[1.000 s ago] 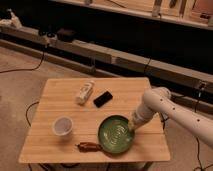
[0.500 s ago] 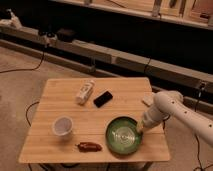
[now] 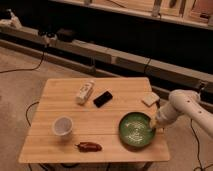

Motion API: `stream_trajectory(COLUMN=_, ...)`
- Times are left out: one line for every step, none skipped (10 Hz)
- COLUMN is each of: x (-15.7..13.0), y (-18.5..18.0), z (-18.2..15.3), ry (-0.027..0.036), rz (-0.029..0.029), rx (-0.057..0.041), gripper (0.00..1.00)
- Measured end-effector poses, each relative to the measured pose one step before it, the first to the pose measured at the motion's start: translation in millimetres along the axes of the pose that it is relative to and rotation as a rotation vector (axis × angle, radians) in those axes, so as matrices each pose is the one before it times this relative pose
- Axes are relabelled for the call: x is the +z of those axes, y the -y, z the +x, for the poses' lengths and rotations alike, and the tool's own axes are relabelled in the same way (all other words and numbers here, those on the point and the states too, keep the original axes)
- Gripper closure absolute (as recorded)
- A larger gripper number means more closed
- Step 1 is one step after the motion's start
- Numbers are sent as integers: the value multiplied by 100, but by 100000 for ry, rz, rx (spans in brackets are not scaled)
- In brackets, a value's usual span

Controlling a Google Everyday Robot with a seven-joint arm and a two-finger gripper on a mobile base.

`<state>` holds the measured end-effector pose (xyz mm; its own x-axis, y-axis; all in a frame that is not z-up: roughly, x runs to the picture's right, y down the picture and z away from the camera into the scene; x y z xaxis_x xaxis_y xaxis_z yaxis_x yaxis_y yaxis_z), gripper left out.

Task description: Drag the ceramic bowl in a circle

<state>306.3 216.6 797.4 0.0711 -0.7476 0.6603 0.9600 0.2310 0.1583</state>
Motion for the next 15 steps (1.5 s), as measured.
stream_trajectory(x=-164, y=-836, z=536, ry=-837, rz=-872, rx=1726, gripper=89)
stream_trajectory(x=-227, y=-1293, z=1212, ry=-1404, rz=-1628, rx=2617, gripper=89)
stream_trajectory(x=-70, y=-861, z=1546, ry=-1294, rz=-1581, rx=1620, gripper=89)
stream_trajectory(x=18, y=-342, z=1127, ry=-737, rz=-1070, rx=603, gripper=89)
stream_trajectory(x=1, y=-15, z=1480, ry=-904, rz=-1113, rx=190, gripper=89)
stream_trajectory(x=36, y=293, z=1533, ry=-705, rz=-1081, rx=-668, gripper=89)
stream_trajectory(x=-103, y=519, z=1732, ry=-1065, rz=-892, rx=-917, gripper=89)
stream_trajectory(x=-139, y=410, z=1050, ry=-656, rz=-534, rx=-812, gripper=89)
stream_trajectory(x=-203, y=589, z=911, ry=-622, rz=-167, rx=-1046, gripper=89)
stream_trajectory(x=-187, y=874, z=901, ry=-539, rz=-102, rx=-1633, gripper=89)
stream_trajectory(x=-191, y=1170, z=848, ry=-600, rz=42, rx=-2055, gripper=89)
stream_trajectory(x=9, y=1405, z=850, ry=-592, rz=370, rx=-2052, gripper=89)
stream_trajectory(x=120, y=1295, z=812, ry=-955, rz=767, rx=-1605, gripper=89)
stream_trajectory(x=244, y=533, z=357, ry=-641, rz=718, rx=-374, gripper=89)
stream_trajectory(x=667, y=714, z=426, ry=-898, rz=1512, rx=794, gripper=89)
